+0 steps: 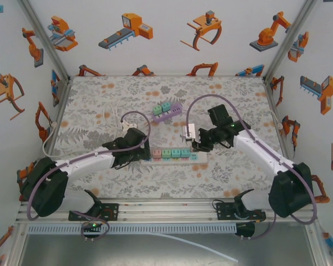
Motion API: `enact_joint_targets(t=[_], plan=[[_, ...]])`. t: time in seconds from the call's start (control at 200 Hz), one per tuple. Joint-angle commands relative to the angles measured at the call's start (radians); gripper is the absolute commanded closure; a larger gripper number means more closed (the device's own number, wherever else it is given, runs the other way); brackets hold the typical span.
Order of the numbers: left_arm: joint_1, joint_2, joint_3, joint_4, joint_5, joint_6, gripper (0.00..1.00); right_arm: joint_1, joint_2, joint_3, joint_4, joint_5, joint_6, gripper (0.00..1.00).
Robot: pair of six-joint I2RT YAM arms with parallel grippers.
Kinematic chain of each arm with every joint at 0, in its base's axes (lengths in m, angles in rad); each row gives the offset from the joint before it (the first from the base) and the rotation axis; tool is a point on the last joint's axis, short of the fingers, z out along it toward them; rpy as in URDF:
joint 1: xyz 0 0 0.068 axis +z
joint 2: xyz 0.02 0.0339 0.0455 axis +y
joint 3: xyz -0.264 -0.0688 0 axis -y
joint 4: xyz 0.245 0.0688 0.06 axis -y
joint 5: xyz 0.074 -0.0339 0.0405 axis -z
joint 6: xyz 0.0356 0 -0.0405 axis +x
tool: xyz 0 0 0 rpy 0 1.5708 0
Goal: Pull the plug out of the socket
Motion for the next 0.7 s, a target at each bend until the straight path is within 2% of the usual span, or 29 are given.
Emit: enact_joint_targets(t=[0.0,0.14,0.255,0.386,0.476,0.536,0.696], plan=[[-0.002,-0.049,-0.032,-0.083,0.028,0.081,0.1,0.005,-0.086,-0.013,0.05,-0.003,0.089,0.83],[-0.003,-0.136,-0.008,-0.079,0.062,0.114,0.09,0.005,-0.202,-0.059,0.153,-0.003,0.277,0.84],[-0.002,-0.227,-0.002,-0.077,0.075,0.141,0.09,0.005,-0.319,-0.132,0.32,0.021,0.568,0.84],[-0.003,-0.332,-0.01,-0.033,0.18,0.222,0.09,0.006,-0.451,-0.219,0.484,0.229,1.016,0.86],[-0.003,-0.389,-0.012,-0.011,0.27,0.28,0.09,0.006,-0.518,-0.248,0.43,0.396,1.247,0.85],[-0.002,-0.423,-0.015,0.01,0.356,0.326,0.09,0.006,-0.551,-0.264,0.372,0.46,1.378,0.86],[-0.002,-0.476,-0.019,0.067,0.599,0.421,0.09,0.006,-0.593,-0.324,0.261,0.464,1.706,0.87]])
